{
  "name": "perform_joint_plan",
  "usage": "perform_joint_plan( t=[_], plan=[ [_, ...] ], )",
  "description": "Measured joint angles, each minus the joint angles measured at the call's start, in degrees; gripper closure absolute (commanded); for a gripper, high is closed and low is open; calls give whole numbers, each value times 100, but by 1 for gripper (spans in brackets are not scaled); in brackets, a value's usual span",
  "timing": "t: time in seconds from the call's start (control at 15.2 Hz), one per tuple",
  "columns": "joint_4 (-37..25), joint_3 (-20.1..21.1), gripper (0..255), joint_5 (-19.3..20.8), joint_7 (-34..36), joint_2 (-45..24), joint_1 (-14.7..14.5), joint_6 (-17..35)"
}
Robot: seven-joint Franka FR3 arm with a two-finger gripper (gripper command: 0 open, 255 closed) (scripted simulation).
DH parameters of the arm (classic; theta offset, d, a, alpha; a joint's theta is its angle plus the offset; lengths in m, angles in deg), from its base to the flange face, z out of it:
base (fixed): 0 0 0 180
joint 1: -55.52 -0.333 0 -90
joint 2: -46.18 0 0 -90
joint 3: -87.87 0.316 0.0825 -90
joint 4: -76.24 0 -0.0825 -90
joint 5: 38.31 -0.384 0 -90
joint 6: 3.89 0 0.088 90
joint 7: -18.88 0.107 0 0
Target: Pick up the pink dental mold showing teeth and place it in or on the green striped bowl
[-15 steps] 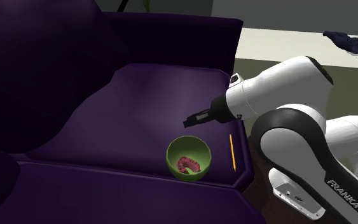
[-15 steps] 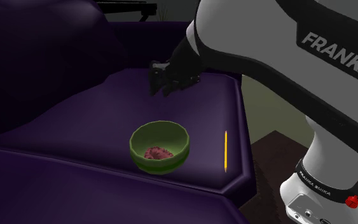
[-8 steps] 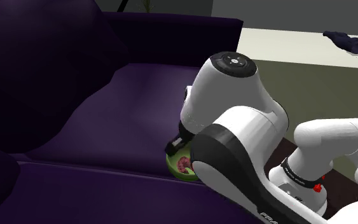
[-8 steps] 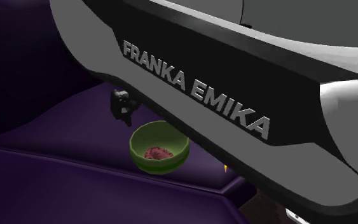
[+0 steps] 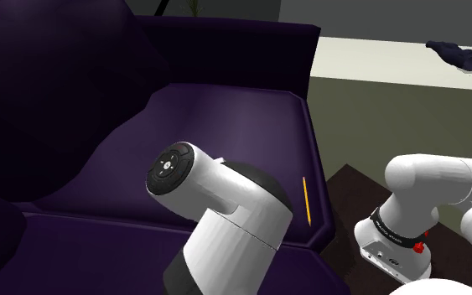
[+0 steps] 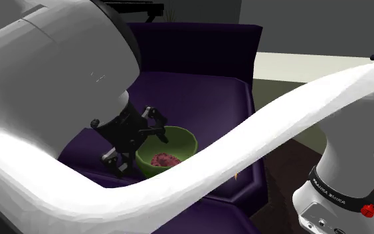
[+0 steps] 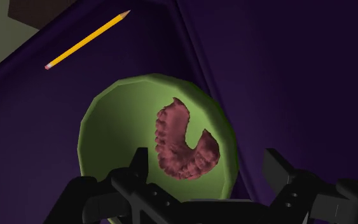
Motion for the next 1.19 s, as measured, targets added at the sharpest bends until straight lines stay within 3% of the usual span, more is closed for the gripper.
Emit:
perform_joint_plan(
  t=[0.79,0.86,1.19],
  plan=[
    [357,261,0,-187,-87,-169,-139,220],
    [357,261,255,-187,-87,-169,-139,220],
    [358,263,255,-190,-88,-169,-139,220]
  ],
)
